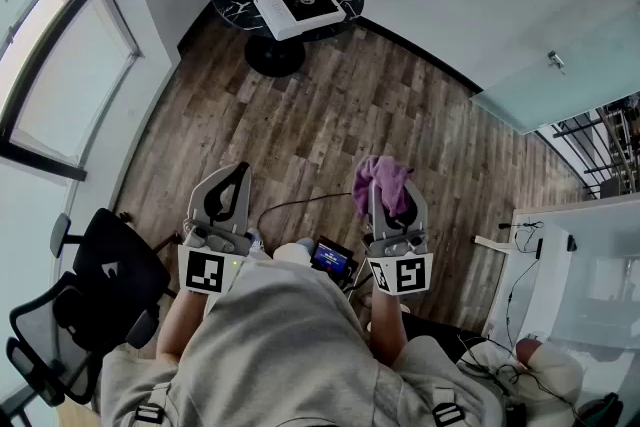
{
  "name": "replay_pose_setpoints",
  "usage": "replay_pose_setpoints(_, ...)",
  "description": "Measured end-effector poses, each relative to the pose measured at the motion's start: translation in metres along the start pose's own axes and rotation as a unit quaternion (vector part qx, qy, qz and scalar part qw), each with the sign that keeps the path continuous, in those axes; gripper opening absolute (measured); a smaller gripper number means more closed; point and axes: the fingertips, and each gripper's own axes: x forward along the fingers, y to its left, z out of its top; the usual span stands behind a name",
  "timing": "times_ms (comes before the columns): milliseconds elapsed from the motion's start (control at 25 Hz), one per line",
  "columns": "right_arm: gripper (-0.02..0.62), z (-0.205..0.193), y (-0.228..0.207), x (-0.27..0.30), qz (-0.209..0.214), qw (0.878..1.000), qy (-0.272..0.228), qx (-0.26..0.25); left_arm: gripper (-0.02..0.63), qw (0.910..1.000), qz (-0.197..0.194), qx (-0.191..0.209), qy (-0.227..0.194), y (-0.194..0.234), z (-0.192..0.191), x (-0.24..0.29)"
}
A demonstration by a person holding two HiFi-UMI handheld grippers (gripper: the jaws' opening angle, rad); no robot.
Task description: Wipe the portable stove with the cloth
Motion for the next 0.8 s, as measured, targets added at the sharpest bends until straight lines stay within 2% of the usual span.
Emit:
replay_pose_setpoints(160, 0.124, -0.004, 0.013, 0.018, -0.003, 1.0, 0.008, -0.007, -0.006, 0.9999, -0.001, -0.003, 0.01, 0.026, -0.012, 0.002)
replay_pose_setpoints(320, 0.133, -0.007, 0.023, 0.033, 0.025, 0.999, 0.019, 0.011, -0.006, 0.9997, 0.012, -0.023, 0.003, 0.048, -0.016, 0.006)
replay_pose_setpoints(440, 0.137, -0.014, 0.024, 0.048, 0.04, 0.999, 0.034, -0.005, -0.006, 0.9993, 0.026, -0.026, 0.008, 0.059, -0.025, 0.01)
replay_pose_setpoints(680, 0.137, -0.034, 0.01, 0.084, 0.019, 0.999, 0.043, -0.001, -0.006, 0.9985, 0.038, -0.027, 0.029, 0.083, -0.046, 0.027)
replay_pose_setpoints(800, 0.137, -0.044, 0.0, 0.11, 0.014, 0.999, 0.041, 0.003, -0.006, 0.9982, 0.051, -0.031, 0.006, 0.107, -0.048, 0.05)
